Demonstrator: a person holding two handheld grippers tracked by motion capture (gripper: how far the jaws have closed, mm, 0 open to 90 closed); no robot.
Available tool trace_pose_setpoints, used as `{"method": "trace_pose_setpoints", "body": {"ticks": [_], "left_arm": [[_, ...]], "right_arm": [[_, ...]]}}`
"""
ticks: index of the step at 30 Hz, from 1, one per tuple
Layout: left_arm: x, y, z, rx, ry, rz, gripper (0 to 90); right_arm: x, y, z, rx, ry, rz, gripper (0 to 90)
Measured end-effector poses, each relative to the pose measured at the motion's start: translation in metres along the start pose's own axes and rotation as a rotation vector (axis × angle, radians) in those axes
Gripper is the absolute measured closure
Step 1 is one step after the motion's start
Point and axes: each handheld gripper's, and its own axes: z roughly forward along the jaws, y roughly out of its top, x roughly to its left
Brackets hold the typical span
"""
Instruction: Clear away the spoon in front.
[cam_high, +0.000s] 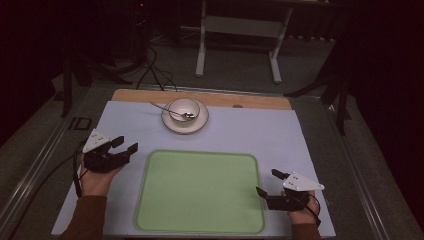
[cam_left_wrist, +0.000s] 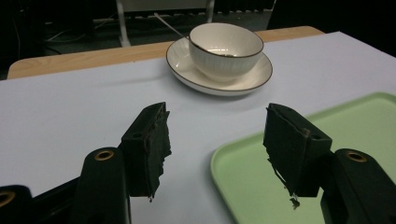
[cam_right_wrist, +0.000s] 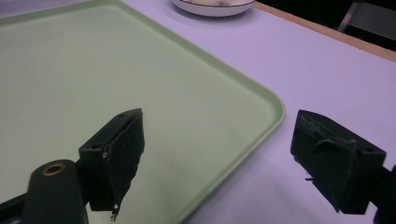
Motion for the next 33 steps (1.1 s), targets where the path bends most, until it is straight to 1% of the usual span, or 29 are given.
{"method": "trace_pose_setpoints", "body": {"ticks": [1,4,6,10,11,14,20,28,33], "left_arm": [[0.0,0.0,0.0,0.0,0.0,0.0,40.2],[-0.001,0.007,0.005,0.001,-0.003,0.008,40.2],[-0.003,0.013,0.008,0.002,-0.005,0.02,40.2],[-0.006,0.019,0.014,-0.001,-0.008,0.03,40.1],[-0.006,0.021,0.016,0.001,-0.004,0.034,39.8],[-0.006,0.024,0.02,0.001,0.002,0.031,39.1],[-0.003,0.031,0.025,-0.002,0.011,0.012,39.3],[0.001,0.037,0.032,-0.001,0.027,0.013,38.3],[0.003,0.041,0.041,0.013,0.041,0.015,37.3]], "right_arm": [[0.0,0.0,0.0,0.001,0.0,0.002,17.0],[0.0,0.0,0.0,0.003,0.001,0.005,17.0],[0.0,0.0,0.0,0.007,0.001,0.006,17.0],[0.0,0.0,0.0,0.004,0.002,0.006,17.0],[0.0,0.0,0.0,0.004,0.003,0.006,17.0],[0.0,0.0,0.0,0.003,0.004,0.006,17.0],[0.0,0.0,0.0,0.001,0.006,0.005,17.0],[0.0,0.0,0.0,0.002,0.008,0.004,17.0],[0.0,0.0,0.001,0.005,0.009,0.005,17.0]]}}
